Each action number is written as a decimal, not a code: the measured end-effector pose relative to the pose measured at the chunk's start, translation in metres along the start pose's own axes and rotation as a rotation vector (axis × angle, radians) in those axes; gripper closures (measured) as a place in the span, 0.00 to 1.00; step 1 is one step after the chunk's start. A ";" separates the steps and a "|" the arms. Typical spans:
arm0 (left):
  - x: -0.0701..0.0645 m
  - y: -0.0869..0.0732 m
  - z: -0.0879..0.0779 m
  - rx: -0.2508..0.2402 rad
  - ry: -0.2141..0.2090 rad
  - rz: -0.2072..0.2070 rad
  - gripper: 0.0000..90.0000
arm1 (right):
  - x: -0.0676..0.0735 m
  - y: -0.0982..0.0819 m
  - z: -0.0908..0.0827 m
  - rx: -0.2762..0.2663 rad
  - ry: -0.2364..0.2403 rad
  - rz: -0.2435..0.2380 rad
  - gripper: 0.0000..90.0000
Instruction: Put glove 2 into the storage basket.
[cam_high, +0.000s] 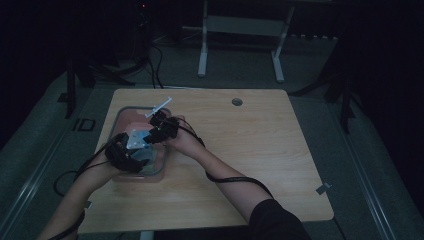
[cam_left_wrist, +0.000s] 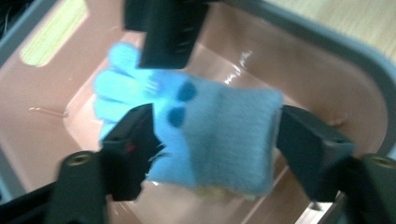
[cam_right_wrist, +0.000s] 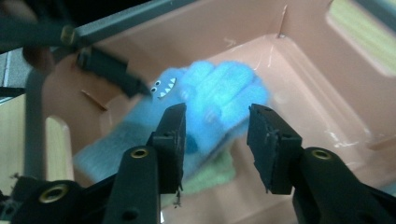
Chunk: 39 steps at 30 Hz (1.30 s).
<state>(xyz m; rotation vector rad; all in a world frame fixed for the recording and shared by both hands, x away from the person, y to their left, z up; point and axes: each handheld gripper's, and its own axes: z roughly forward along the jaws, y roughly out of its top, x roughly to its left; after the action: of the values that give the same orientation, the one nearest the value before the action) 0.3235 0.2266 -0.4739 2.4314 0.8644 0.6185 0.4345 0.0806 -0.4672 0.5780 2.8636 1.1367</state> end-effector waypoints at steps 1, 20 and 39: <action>0.001 0.005 -0.003 -0.013 -0.028 -0.036 0.17 | 0.001 -0.001 -0.009 -0.016 0.002 -0.010 0.56; -0.023 0.035 -0.010 -0.149 -0.105 -0.034 0.10 | -0.005 -0.040 -0.056 -0.071 0.050 -0.077 0.17; -0.060 0.072 0.002 -0.198 -0.214 0.056 0.10 | -0.025 -0.082 -0.087 -0.072 -0.004 -0.053 0.18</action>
<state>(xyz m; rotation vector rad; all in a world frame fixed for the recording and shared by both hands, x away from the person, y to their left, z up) 0.3155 0.1364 -0.4494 2.2969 0.6199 0.4312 0.4181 -0.0402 -0.4607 0.4979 2.8029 1.2228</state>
